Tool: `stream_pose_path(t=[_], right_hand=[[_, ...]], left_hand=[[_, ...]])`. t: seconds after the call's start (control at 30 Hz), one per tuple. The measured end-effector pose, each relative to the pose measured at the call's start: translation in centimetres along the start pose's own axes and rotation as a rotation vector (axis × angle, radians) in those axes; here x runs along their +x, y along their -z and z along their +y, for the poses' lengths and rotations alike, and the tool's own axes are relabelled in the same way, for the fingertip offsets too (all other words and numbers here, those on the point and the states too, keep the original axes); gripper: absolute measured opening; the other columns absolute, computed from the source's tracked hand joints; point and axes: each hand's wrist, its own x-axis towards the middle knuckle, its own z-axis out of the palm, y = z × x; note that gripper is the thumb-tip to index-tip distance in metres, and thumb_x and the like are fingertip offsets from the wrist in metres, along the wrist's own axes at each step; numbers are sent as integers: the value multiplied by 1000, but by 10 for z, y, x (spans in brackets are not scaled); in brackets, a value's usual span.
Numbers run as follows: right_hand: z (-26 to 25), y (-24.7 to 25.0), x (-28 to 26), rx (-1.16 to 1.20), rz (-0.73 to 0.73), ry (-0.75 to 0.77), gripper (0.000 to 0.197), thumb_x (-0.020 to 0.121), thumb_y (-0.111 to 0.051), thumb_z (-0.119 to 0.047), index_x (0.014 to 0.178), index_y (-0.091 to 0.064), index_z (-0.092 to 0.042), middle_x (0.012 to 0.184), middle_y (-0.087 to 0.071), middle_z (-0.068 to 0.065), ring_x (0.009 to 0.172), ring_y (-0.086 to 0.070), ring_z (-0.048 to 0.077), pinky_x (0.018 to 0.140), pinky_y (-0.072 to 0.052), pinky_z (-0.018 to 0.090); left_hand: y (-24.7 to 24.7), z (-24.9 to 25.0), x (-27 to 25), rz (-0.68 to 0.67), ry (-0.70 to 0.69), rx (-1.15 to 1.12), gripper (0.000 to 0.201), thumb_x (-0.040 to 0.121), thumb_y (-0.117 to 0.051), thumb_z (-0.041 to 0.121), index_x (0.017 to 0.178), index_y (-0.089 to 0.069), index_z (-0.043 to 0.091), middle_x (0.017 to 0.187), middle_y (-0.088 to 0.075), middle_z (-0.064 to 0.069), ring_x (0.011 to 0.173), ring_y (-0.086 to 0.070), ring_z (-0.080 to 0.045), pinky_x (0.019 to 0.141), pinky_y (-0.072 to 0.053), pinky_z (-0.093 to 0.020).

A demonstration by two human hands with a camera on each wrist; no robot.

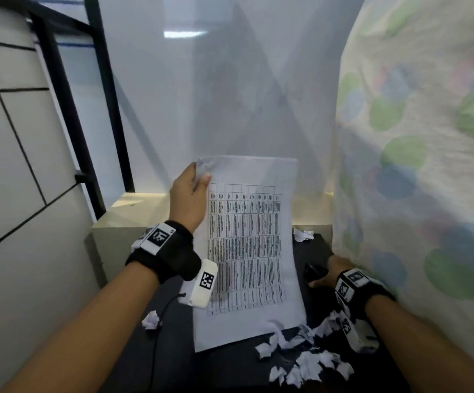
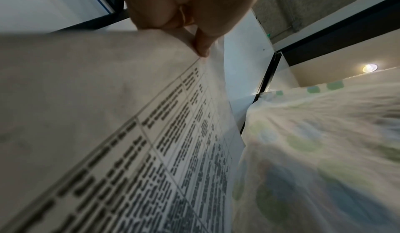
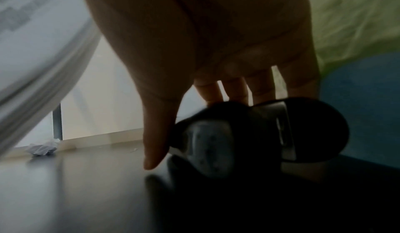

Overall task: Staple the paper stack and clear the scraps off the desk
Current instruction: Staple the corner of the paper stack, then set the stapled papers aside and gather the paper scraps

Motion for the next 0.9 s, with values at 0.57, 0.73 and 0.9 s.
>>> stream_pose_path(t=[0.57,0.73,0.9], right_hand=[[-80,77,-73,1194,22,741,58,79,-66,4,128,-39,-10,116,-60,9,107,-59,28,81,-55,30],[-92,64,-80,1281,229,743,35,88,-52,6,119,-47,-10,104,-61,-4,94,-60,6,81,-54,21],[-90,52,-78,1284,216,748,42,88,-50,9,127,-44,-3,113,-59,5,99,-58,5,78,-54,12]], left_hand=[[37,60,28,-105,-24,-196,24,96,-48,9,115,-58,21,113,-66,-9,113,-62,-28,104,-46,-46],[43,57,20,-118,2,-231,24,96,-48,11,114,-55,27,115,-65,-8,114,-61,-28,102,-48,-43],[42,23,-9,-182,120,-228,19,98,-43,20,108,-48,36,109,-60,15,106,-58,-7,97,-45,-26]])
